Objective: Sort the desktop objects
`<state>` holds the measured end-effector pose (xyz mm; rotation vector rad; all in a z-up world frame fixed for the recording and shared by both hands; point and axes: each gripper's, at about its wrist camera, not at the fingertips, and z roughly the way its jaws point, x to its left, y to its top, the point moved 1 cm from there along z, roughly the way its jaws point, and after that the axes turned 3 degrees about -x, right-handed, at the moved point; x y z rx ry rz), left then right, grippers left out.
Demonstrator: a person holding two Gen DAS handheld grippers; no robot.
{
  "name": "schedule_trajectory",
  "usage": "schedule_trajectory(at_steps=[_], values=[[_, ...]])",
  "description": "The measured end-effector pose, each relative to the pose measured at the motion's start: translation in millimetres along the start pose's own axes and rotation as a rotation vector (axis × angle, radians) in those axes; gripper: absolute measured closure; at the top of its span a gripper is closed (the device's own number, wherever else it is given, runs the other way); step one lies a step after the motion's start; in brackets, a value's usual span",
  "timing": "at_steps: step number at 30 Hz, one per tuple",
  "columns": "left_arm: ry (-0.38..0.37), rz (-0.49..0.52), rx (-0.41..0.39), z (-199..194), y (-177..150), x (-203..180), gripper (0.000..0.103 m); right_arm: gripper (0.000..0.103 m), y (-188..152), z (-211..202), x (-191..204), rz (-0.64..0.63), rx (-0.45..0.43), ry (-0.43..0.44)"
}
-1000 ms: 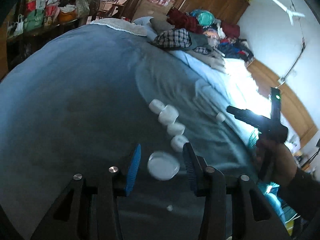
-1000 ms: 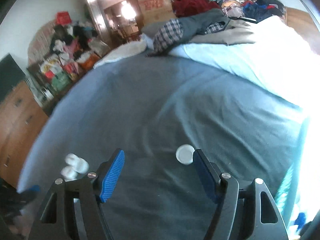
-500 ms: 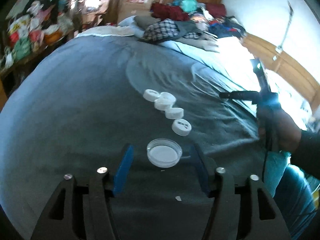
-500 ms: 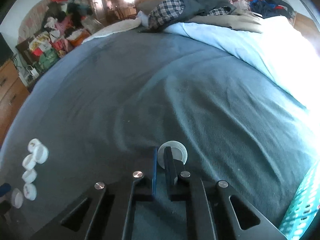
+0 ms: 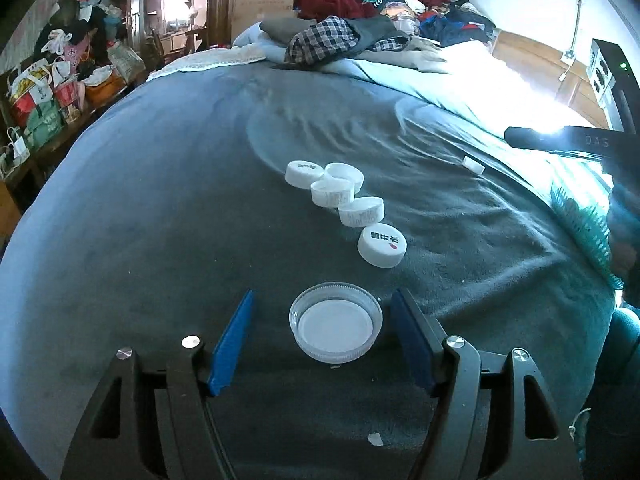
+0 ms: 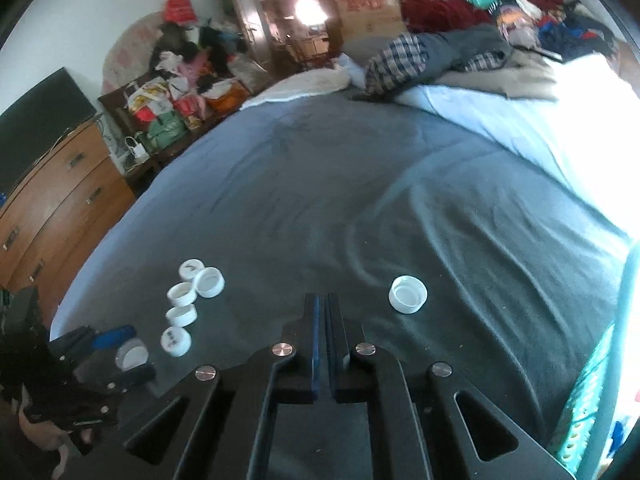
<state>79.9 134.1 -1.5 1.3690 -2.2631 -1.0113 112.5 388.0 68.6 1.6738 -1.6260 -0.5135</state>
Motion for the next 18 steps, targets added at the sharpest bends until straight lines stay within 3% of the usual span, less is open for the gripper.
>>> schedule_trajectory(at_steps=[1,2,4,9,15,16,18], values=[[0.004,-0.002,0.002,0,1,0,0.039,0.095,0,2,-3,0.002,0.002,-0.015],[0.009,-0.005,0.0,0,2,0,0.039,0.076,1,6,-8,0.007,-0.007,-0.05],[0.019,-0.019,-0.012,-1,2,1,0.039,0.056,1,17,-25,0.054,-0.001,-0.09],[0.029,-0.078,-0.073,-10,1,12,0.038,0.056,5,52,-33,0.02,0.067,-0.115],[0.047,-0.056,-0.007,5,1,10,0.03,0.056,-6,84,-47,0.016,0.155,-0.169],[0.056,-0.049,-0.007,5,1,8,0.033,0.058,-7,84,-48,0.019,0.151,-0.169],[0.072,-0.044,-0.011,5,1,8,0.053,0.072,-6,79,-51,0.035,0.139,-0.165]])
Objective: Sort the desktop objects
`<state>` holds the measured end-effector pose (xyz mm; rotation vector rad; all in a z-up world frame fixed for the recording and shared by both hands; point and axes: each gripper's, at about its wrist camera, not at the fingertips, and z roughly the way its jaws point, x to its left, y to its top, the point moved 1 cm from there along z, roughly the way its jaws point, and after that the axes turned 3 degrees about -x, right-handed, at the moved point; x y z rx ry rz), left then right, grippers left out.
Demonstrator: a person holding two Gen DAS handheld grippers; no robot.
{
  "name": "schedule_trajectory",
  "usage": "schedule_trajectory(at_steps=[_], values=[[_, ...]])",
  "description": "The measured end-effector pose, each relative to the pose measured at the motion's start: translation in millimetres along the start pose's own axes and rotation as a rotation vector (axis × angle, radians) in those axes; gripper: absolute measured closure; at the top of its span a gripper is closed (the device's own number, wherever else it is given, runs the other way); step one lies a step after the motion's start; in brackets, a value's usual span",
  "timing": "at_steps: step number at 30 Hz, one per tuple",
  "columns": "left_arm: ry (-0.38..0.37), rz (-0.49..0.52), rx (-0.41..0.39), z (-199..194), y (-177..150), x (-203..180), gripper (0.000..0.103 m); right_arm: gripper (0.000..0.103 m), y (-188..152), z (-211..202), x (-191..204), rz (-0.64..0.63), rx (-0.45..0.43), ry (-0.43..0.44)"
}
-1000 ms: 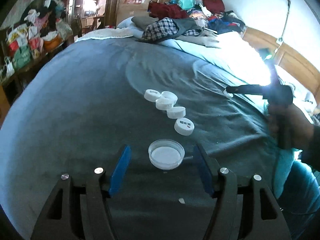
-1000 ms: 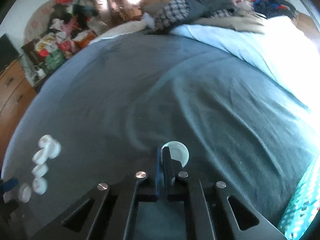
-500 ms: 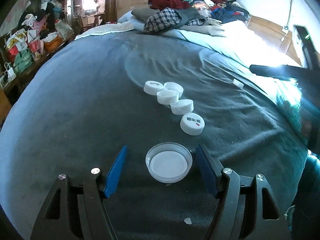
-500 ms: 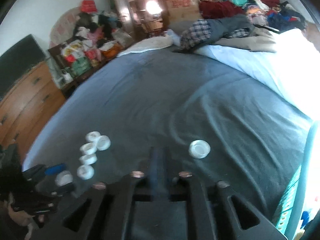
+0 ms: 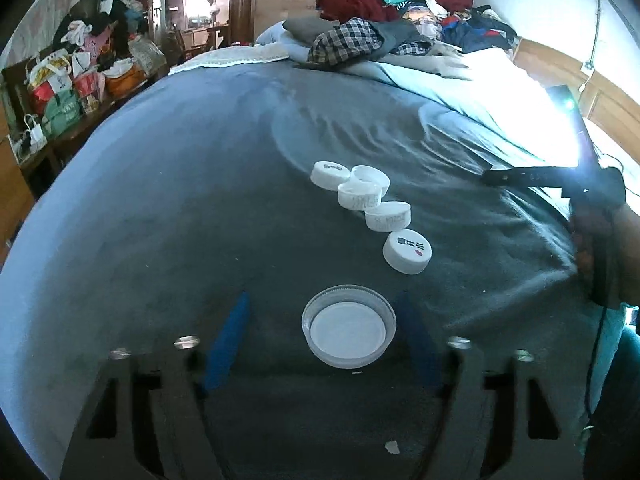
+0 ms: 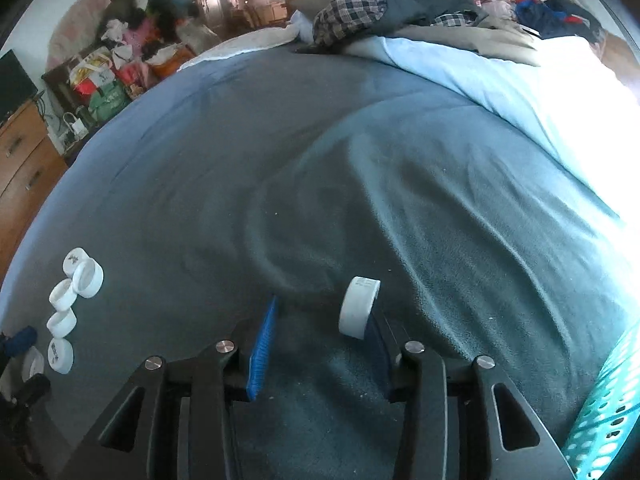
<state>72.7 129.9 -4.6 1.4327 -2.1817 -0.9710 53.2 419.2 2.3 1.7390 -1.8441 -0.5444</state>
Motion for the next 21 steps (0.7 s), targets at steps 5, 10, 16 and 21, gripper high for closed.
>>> schedule_trajectory(at_steps=[5,10,16,21], values=[[0.022,-0.014,-0.018,-5,-1,2,0.069,0.091,-6,-15,-2,-0.003,-0.02,0.048],[0.008,-0.038,-0.056,-21,2,-2,0.069,0.091,-2,-52,8,-0.012,-0.089,0.086],[-0.037,-0.045,-0.119,-50,22,-19,0.069,0.091,2,-111,31,-0.047,-0.169,0.151],[-0.053,-0.048,-0.151,-67,43,-37,0.069,0.091,2,-156,38,-0.081,-0.213,0.175]])
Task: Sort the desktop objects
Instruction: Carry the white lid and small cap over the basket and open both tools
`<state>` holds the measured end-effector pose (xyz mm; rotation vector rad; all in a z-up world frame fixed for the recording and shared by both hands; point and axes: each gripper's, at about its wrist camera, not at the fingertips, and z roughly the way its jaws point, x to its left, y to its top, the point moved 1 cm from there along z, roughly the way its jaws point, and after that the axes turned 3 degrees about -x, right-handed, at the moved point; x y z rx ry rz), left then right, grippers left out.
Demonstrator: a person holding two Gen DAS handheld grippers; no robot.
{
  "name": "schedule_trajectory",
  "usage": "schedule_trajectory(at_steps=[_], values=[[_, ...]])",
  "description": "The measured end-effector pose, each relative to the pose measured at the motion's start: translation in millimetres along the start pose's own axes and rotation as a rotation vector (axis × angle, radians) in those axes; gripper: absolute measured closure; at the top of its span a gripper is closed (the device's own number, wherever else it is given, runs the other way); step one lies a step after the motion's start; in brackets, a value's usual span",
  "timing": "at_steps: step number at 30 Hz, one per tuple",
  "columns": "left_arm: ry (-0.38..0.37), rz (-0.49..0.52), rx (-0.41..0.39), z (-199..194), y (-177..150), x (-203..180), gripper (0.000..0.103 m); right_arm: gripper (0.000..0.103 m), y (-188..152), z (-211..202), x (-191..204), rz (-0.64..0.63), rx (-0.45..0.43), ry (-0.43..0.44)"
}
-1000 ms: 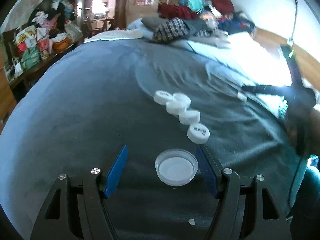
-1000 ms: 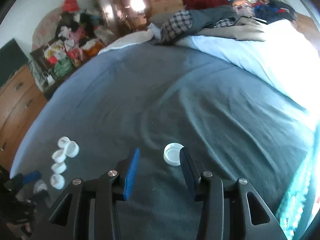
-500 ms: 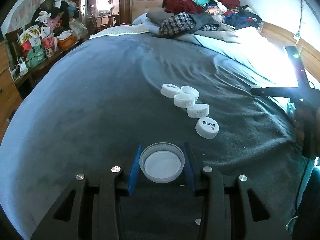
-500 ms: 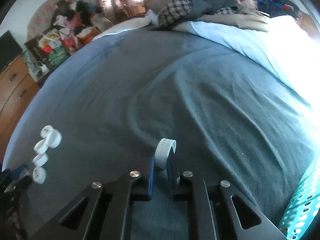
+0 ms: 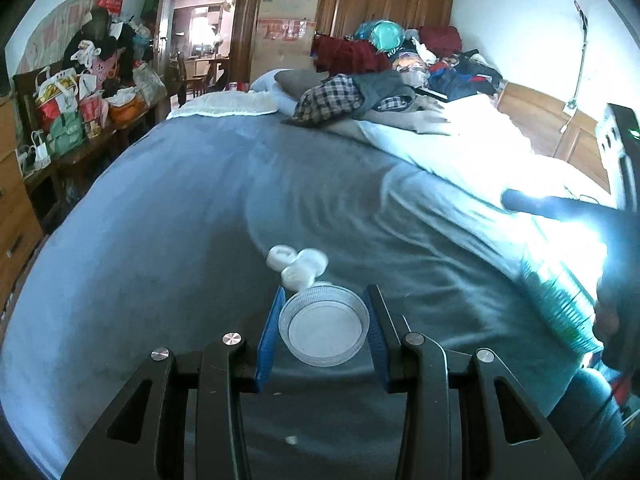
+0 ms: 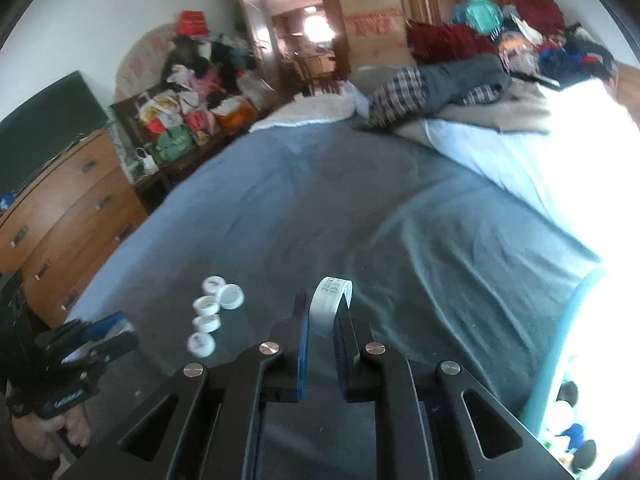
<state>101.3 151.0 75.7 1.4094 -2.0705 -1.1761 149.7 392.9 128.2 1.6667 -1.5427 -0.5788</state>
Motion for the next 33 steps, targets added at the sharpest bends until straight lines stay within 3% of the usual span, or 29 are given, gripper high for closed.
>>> schedule_trajectory(at_steps=[8,18,26,33], values=[[-0.013,0.084,-0.002,0,31,-60,0.069,0.091,-1,-67,-17,-0.007,-0.057,-0.041],[-0.102,0.253,0.027,23,57,-176,0.069,0.091,-15,-142,-80,0.059,-0.109,-0.161],[-0.177,0.372,0.071,41,65,-263,0.069,0.091,-35,-181,-135,0.138,-0.112,-0.244],[-0.208,0.434,0.106,51,65,-309,0.069,0.091,-47,-200,-165,0.187,-0.118,-0.267]])
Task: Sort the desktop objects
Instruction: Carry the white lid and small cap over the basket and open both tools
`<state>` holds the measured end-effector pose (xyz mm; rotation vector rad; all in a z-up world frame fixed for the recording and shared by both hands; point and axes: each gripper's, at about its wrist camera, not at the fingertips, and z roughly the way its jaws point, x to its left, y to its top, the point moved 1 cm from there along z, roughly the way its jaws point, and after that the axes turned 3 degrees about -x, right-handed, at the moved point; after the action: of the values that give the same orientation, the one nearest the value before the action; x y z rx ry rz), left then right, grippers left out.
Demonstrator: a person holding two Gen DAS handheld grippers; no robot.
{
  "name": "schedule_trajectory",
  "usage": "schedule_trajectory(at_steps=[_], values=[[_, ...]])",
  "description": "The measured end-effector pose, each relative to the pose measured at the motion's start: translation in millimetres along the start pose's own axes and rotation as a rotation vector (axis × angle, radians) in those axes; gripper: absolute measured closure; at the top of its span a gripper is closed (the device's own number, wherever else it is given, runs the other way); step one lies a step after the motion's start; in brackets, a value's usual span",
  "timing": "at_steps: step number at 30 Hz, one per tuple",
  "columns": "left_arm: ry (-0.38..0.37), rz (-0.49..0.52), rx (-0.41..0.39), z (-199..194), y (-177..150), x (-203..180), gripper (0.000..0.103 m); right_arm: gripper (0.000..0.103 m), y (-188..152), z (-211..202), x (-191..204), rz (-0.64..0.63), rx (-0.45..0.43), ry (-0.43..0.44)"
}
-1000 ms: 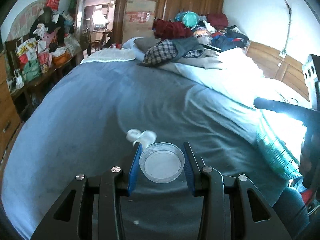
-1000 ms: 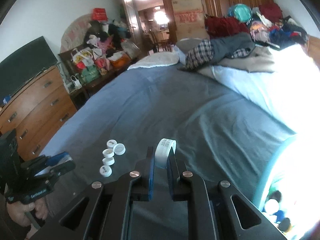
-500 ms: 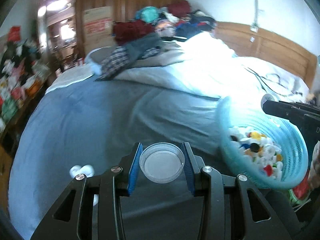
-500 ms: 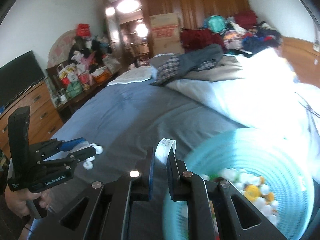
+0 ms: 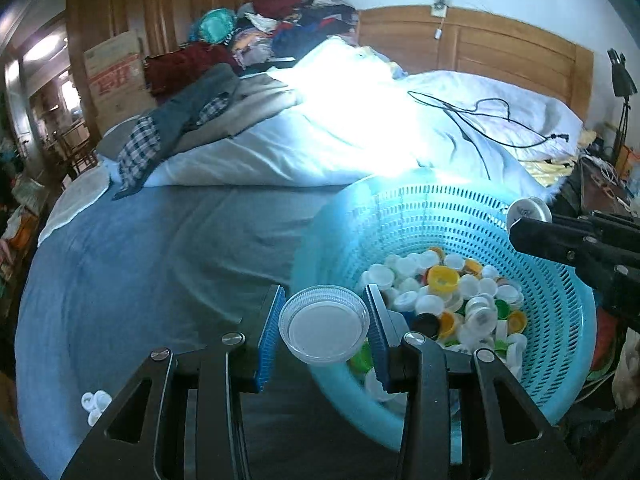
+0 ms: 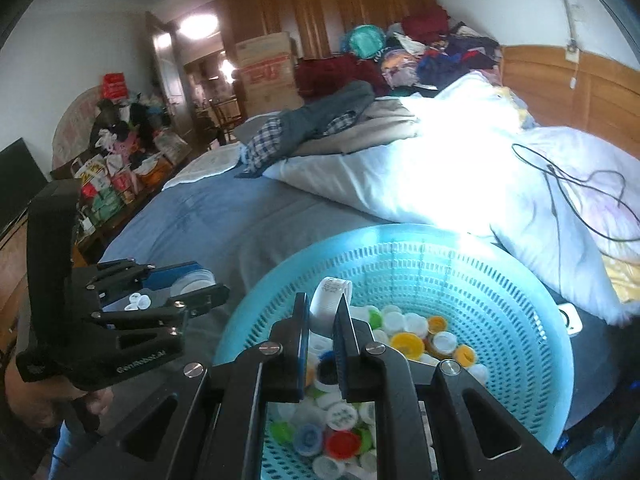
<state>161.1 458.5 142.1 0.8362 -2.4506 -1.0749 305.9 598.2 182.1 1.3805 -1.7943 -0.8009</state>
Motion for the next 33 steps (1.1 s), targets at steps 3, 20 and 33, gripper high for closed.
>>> schedule_trajectory(at_steps=[3,20,33], values=[[-0.005,0.009,0.013,4,3,-8,0.069,0.091,-1,-1,-9,0.016,0.001,-0.003],[0.0,0.008,0.035,15,5,-18,0.068,0.09,-5,4,-11,0.035,0.004,0.002],[0.155,-0.214,-0.01,-20,-69,76,0.048,0.041,-15,2,8,0.017,0.004,0.025]])
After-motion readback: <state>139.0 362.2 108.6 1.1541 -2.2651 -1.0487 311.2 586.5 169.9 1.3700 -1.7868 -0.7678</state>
